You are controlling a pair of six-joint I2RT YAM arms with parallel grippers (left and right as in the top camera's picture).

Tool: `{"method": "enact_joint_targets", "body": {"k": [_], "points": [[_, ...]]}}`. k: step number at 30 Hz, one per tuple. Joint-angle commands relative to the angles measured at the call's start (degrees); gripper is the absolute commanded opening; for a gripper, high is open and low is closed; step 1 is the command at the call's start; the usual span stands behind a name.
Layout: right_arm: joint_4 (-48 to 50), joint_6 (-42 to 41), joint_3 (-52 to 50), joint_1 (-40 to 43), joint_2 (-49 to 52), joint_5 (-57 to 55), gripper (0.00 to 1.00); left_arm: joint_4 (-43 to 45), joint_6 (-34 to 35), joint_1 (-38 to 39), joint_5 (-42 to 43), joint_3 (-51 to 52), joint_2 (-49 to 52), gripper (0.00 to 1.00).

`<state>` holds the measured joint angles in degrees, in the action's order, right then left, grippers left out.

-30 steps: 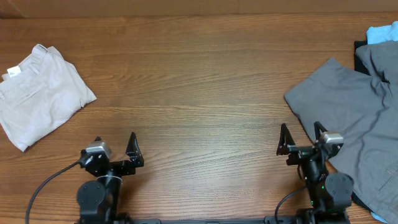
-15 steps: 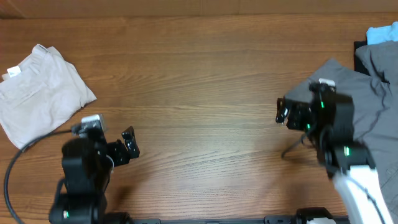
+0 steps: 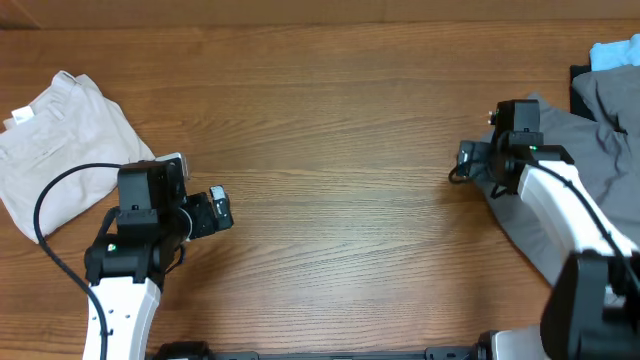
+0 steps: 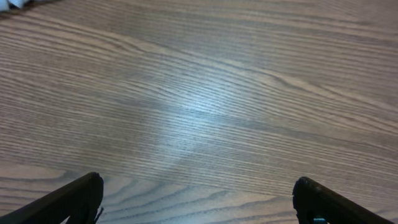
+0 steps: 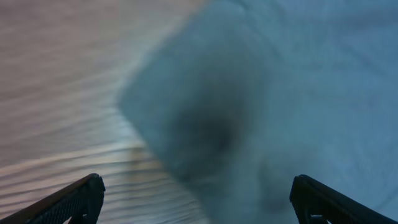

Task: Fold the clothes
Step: 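Reach the right gripper to the grey shorts and grasp its edge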

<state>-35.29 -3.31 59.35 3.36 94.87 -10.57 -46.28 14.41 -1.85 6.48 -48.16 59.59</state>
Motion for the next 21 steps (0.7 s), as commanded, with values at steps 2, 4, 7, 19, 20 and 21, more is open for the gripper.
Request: {"method": "enact_joint_targets", "body": {"k": [2, 4, 7, 19, 20, 21], "points": [[1.4, 2.1, 1.2, 0.4, 5.0, -2.2, 1.0, 1.4, -0.6, 0.3, 1.0, -1.4, 1.3, 1.0], [1.4, 2.1, 1.1, 0.4, 6.8, -2.3, 1.0, 2.0, -0.6, 0.3, 1.0, -1.4, 1.3, 1.0], [1.4, 1.8, 0.7, 0.4, 8.7, -2.2, 1.0, 2.8, -0.6, 0.3, 1.0, -1.4, 1.3, 1.0], [1.2, 1.6, 0.9, 0.4, 8.7, -2.3, 0.04, 4.5, -0.7, 0.3, 1.0, -1.4, 1.3, 1.0], [0.3, 1.6, 1.6, 0.4, 8.6, -2.3, 0.04, 4.5, -0.7, 0.3, 1.0, -1.4, 1.3, 1.0], [-0.6, 1.6, 2.3, 0.4, 8.4, -2.3, 0.04, 4.5, -0.7, 0.3, 1.0, -1.4, 1.3, 1.0]]}}
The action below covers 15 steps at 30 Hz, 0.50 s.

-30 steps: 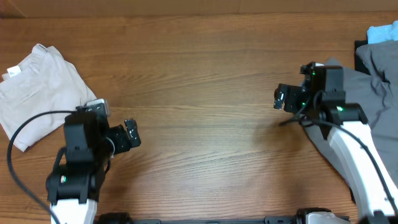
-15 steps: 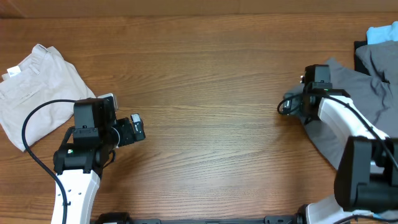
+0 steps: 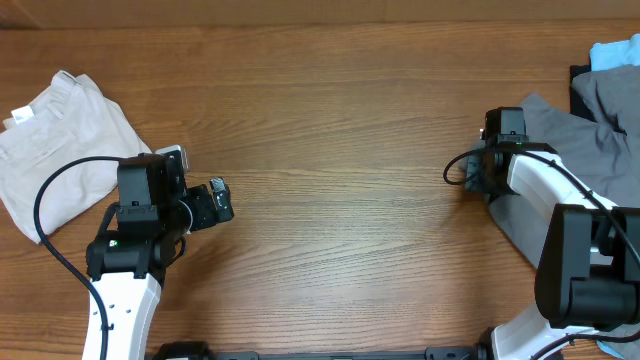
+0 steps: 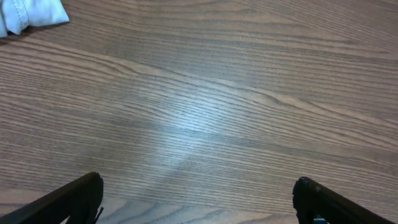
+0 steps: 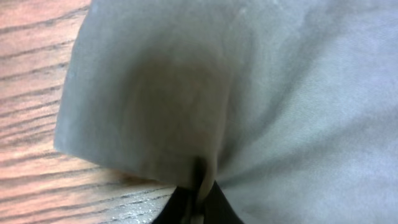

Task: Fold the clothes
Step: 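Reach the right gripper to the grey shorts and grasp its edge, then drag the grey shorts with the right gripper toward the table center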

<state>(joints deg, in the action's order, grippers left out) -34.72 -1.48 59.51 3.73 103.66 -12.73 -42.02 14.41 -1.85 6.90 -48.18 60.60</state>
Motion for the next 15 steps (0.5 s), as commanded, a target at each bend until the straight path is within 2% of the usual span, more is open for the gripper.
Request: {"method": "enact_joint_targets", "body": {"k": [1, 5, 9, 15], "points": [[-2.6, -0.5, 3.6, 0.0, -0.7, -0.1, 0.04, 0.2, -0.6, 0.3, 0.6, -1.4, 0.3, 1.0], [-10.3, -0.7, 13.4, 0.0, -4.1, 0.1, 0.04, 0.3, -0.7, 0.3, 0.6, -1.4, 0.3, 1.0], [-20.4, -0.6, 27.8, -1.2, -8.3, 9.7, 0.04, 0.6, -0.6, 0.3, 0.6, -1.4, 0.3, 1.0], [-29.8, 0.5, 36.5, -9.3, -8.7, 17.3, 0.04, 1.5, -0.7, 0.3, 0.6, -1.4, 0.3, 1.0]]}}
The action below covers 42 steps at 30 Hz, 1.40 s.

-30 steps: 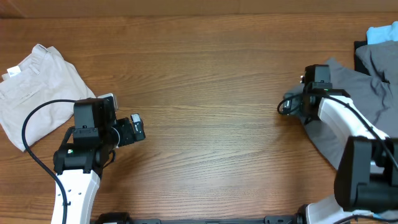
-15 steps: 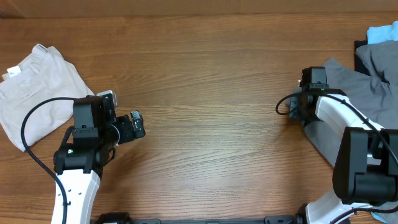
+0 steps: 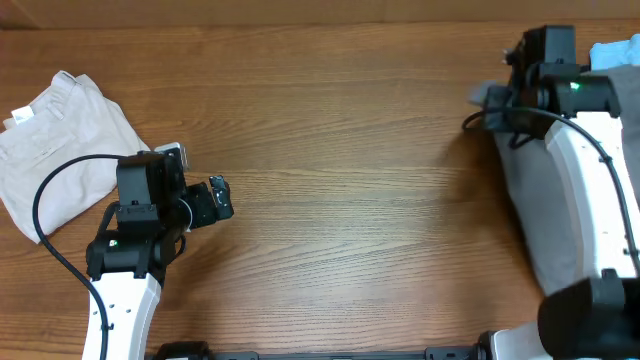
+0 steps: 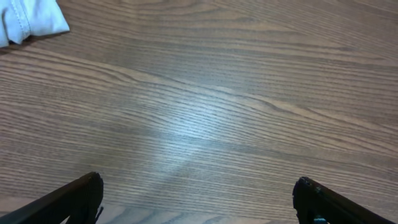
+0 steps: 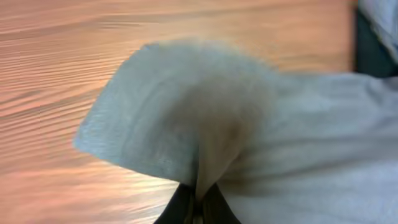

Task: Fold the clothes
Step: 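Drag the grey shorts with the right gripper toward the table center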

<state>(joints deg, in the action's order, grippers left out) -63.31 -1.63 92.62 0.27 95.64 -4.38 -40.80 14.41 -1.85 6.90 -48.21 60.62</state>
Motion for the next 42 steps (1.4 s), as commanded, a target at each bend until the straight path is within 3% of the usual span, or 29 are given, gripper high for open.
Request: {"method": "enact_joint_targets", "body": {"k": [1, 5, 8, 11, 15, 18, 22, 23, 27, 30, 37, 42], "points": [[-1.7, 0.6, 4.4, -9.2, -0.7, 10.5, 0.04, 0.3, -0.7, 0.3, 0.6, -1.4, 0.2, 1.0], [2.3, -1.8, 7.8, -20.7, -0.7, 13.7, 0.04, 0.3, -0.6, 0.3, 0.6, -1.4, 0.2, 1.0], [12.5, -9.0, 10.8, -28.4, -0.7, 13.5, 0.04, 0.3, -0.6, 0.4, 0.7, -1.4, 0.2, 1.0], [21.7, -13.7, 11.3, -32.4, -0.7, 13.5, 0.04, 0.4, -0.5, 0.4, 0.6, -1.4, 0.2, 1.0], [34.4, -13.9, 11.3, -36.3, -0.7, 13.5, 0.04, 0.4, -0.5, 0.4, 0.7, -1.4, 0.2, 1.0], [37.4, -16.3, 11.3, -36.6, -0.7, 10.1, 0.04, 0.4, -0.5, 0.4, 0.7, -1.4, 0.2, 1.0], [26.2, -22.2, 11.3, -33.3, -1.0, -8.8, 0.04, 0.4, -0.5, 0.4, 0.6, -1.4, 0.2, 1.0], [17.7, -24.7, 11.3, -30.6, -1.1, -15.2, 0.04, 0.4, -0.5, 0.4, 0.6, -1.4, 0.2, 1.0], [-1.3, -29.2, 11.2, -23.6, -1.1, -24.8, 0.04, 0.4, -0.5, 0.4, 0.7, -1.4, 0.2, 1.0], [-9.7, -30.4, 11.2, -17.4, -1.1, -26.3, 0.04, 0.4, -0.5, 0.4, 0.7, -1.4, 0.2, 1.0], [-17.4, -29.9, 11.0, -8.9, -1.1, -23.9, 0.04, 1.0, 0.9, 0.4, 13.5, -1.4, 0.6, 1.0], [-21.8, -31.4, 10.8, -5.3, -1.1, -31.3, 0.05, 1.1, 2.9, 4.1, 18.3, -1.4, 3.1, 1.0]]}}
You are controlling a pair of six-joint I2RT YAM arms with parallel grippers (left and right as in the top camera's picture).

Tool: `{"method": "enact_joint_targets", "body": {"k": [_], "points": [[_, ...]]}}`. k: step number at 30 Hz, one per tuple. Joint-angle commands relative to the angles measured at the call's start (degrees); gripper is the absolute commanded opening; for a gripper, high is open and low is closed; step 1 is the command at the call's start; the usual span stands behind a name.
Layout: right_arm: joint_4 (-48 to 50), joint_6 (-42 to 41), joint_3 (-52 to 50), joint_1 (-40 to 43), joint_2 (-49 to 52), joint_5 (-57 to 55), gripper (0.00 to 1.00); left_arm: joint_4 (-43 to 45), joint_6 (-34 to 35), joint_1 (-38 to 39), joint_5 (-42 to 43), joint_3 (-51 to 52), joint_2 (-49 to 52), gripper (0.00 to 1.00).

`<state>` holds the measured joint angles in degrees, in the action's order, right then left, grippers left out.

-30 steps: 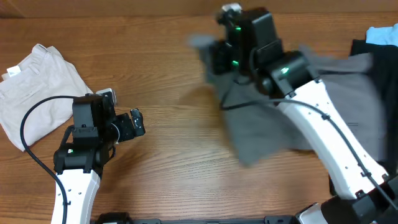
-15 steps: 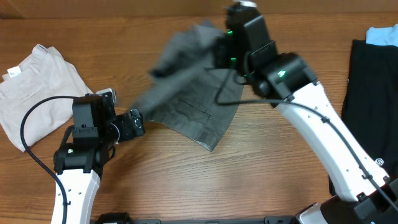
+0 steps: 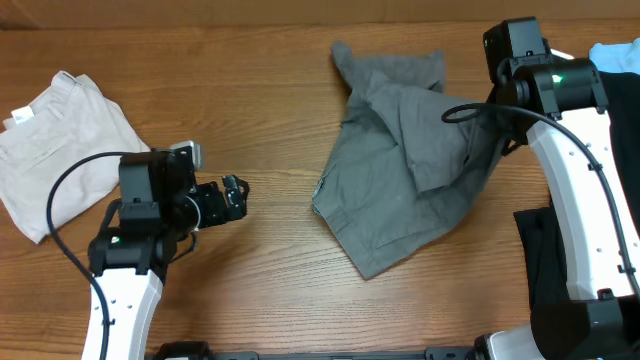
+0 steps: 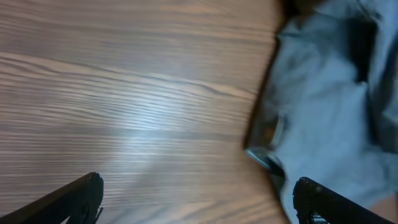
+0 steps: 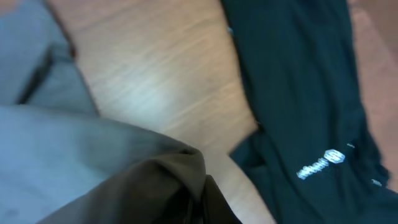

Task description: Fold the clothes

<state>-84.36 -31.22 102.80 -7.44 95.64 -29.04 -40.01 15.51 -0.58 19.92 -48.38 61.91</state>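
A grey garment lies crumpled across the middle of the table, one sleeve reaching the back edge. My right gripper is shut on a bunched fold of the garment's right side; in the overhead view the right gripper sits at the cloth's right edge. My left gripper is open and low over bare wood, left of the garment. In the left wrist view the left gripper holds nothing, and the grey garment fills the right side.
A folded beige garment lies at the far left. A black garment with a small white logo lies at the right edge, also seen overhead as the black garment. A light blue cloth sits at the back right corner.
The grey garment, then along the right edge with its corner held at the back right, now lies across the table's middle. The black garment beneath it is uncovered. My left gripper has shifted slightly right.
My right gripper was open over the grey garment's corner at the right side. Then it was shut on that corner. Then it held the corner up near the back right. Now the garment lies in the middle, still gripped. The left gripper stayed open.
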Motion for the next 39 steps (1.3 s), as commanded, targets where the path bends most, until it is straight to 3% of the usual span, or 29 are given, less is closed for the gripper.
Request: {"method": "enact_joint_targets", "body": {"k": [1, 5, 9, 10, 11, 14, 18, 19, 22, 25, 29, 33, 39], "points": [[-1.0, -2.3, 0.6, 2.9, -1.1, -7.2, 0.05, 0.5, 2.3, 3.7, 5.2, -1.2, 2.3, 1.0], [-1.6, -2.2, 0.6, 6.3, -1.1, -7.1, 0.05, 3.3, 3.1, 9.4, 5.2, -1.2, 6.3, 1.0], [-2.7, -2.1, 0.6, 9.7, -1.1, -10.4, 0.19, 6.9, 4.5, 12.4, 5.2, -1.2, 10.5, 1.0], [-2.6, -2.1, 0.6, 10.4, -1.1, -8.9, 0.2, 7.5, 4.5, 12.9, 5.2, -1.2, 11.6, 1.0], [-2.6, -2.0, 0.6, 11.2, -1.1, -6.0, 0.29, 8.0, 4.5, 13.2, 5.2, -1.2, 12.6, 1.0], [-2.6, -1.2, 0.6, 11.6, -1.1, 1.5, 0.32, 8.7, 4.5, 13.5, 5.3, -1.2, 13.9, 1.0], [-0.3, 25.5, -0.1, 10.5, -1.0, 34.1, 0.35, 9.0, 4.4, 13.4, 3.7, -1.2, 14.4, 1.0], [-0.4, 27.1, -0.3, 10.0, -1.0, 37.0, 0.36, 9.0, 4.4, 13.2, 2.3, -1.2, 14.4, 1.0], [-0.4, 27.0, -1.7, 7.5, -1.0, 38.2, 0.4, 9.0, 4.5, 12.3, -1.0, -1.3, 14.2, 1.0], [0.1, 26.9, -5.2, 3.4, -1.0, 38.2, 0.53, 8.9, 4.9, 9.9, -2.1, -1.4, 13.9, 1.0], [2.1, 25.9, -11.0, -1.6, -1.0, 38.2, 0.61, 8.7, 6.8, 7.3, -1.9, -1.4, 13.8, 1.0], [11.4, 19.3, -22.3, -9.0, -1.0, 38.3, 0.67, 8.4, 6.8, 6.6, -1.7, -1.4, 13.8, 1.0], [29.4, 6.1, -28.3, -17.9, -0.5, 38.8, 0.68, 8.3, 6.8, 6.6, -1.7, -1.4, 13.8, 1.0]]}}
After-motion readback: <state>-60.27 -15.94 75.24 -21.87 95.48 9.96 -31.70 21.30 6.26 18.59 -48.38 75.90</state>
